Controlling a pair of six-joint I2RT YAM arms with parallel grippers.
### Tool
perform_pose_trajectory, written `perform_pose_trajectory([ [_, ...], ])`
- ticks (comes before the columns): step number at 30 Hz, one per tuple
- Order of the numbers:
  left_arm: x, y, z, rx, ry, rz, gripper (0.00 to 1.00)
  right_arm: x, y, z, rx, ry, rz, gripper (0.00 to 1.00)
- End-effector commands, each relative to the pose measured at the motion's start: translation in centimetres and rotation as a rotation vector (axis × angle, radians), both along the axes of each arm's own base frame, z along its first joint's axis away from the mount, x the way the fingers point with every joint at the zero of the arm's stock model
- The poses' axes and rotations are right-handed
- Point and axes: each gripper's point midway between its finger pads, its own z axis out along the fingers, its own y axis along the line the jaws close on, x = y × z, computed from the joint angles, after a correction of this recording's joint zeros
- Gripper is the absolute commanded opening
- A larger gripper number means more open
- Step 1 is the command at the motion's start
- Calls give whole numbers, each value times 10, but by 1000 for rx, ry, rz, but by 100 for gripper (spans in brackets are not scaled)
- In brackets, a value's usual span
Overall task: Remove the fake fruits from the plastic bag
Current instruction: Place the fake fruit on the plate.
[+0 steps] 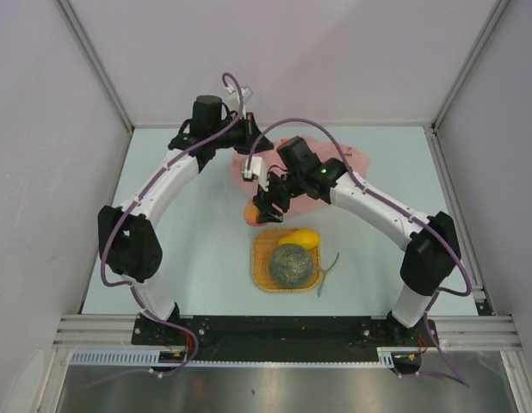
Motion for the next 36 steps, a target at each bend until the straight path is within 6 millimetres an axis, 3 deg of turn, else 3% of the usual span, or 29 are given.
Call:
perform_pose_trajectory([
  [1, 5, -2, 23, -55, -30, 5, 0, -18, 1, -12, -73, 45, 45, 36],
  [6, 0, -3, 19, -68, -19, 0, 0, -22, 2, -47, -149, 66, 31, 35],
  [12, -8, 3, 16, -61, -27, 11, 0, 0, -3, -94, -247, 92, -88, 36],
  [15, -11, 4, 14, -58, -25, 13, 0, 11, -2, -103, -255, 91, -152, 35],
  [21, -17, 9, 18, -50, -49, 20, 0, 10, -9, -113, -300, 88, -147, 35],
  [31, -18, 9, 11, -50, -35, 21, 0, -19, -36, -138, -379, 115, -134, 35],
  [36, -17, 8, 10, -51, -30, 20, 0, -9, -38, -138, -385, 66, -170, 38],
])
